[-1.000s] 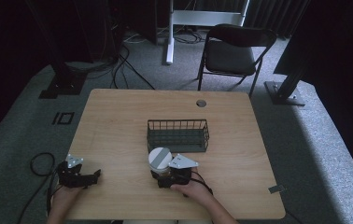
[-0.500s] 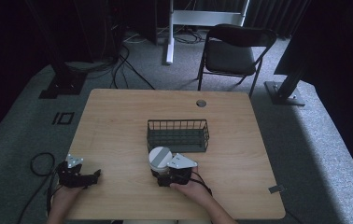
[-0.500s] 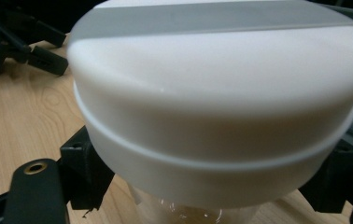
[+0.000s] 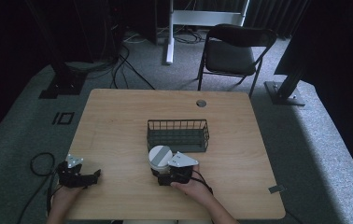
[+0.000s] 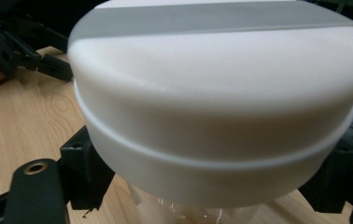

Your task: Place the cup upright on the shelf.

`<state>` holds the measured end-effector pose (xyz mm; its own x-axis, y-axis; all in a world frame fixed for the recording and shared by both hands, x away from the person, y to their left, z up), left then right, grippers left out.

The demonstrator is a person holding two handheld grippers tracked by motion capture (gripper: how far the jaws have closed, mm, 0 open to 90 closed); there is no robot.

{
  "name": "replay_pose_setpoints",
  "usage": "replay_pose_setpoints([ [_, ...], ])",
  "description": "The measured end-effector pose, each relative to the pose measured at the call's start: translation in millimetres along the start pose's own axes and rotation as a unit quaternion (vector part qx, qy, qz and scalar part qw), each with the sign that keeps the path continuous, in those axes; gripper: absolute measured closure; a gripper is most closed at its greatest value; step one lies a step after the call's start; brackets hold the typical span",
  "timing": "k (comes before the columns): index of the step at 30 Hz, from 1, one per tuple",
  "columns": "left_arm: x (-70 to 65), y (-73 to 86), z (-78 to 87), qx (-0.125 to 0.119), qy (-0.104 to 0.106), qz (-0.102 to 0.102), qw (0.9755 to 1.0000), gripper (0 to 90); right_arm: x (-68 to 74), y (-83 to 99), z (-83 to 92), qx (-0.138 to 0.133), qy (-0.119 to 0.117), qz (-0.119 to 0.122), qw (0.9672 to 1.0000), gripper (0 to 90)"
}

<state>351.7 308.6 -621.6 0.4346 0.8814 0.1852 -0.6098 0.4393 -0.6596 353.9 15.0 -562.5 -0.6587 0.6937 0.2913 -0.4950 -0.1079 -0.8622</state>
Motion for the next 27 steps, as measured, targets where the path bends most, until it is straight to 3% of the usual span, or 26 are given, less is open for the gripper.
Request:
replay_pose_setpoints([
  [15, 0.0, 0.0, 0.0, 0.0, 0.0, 0.0, 1.0, 0.1, 3.2, -27.6, 11.7, -0.017, -0.005, 0.0, 0.9998, 18.3],
  [27, -0.1, -0.1, -0.1, 0.0, 0.0, 0.001, 1.0, 0.1, -0.4, -67.5, 24.4, -0.048, 0.001, 0.013, 0.9988, 18.3],
])
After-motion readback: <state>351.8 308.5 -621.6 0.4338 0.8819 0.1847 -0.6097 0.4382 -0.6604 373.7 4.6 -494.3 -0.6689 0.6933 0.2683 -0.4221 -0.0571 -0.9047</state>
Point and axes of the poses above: each handheld gripper's, and its own axes: z roughly backward along the jaws, y roughly out of its underside, x roughly to its left, the point moved 10 cm from there along -z, roughly forward along the jaws, and after that the axes turned 15 degrees about -z, right-handed, at the moved point
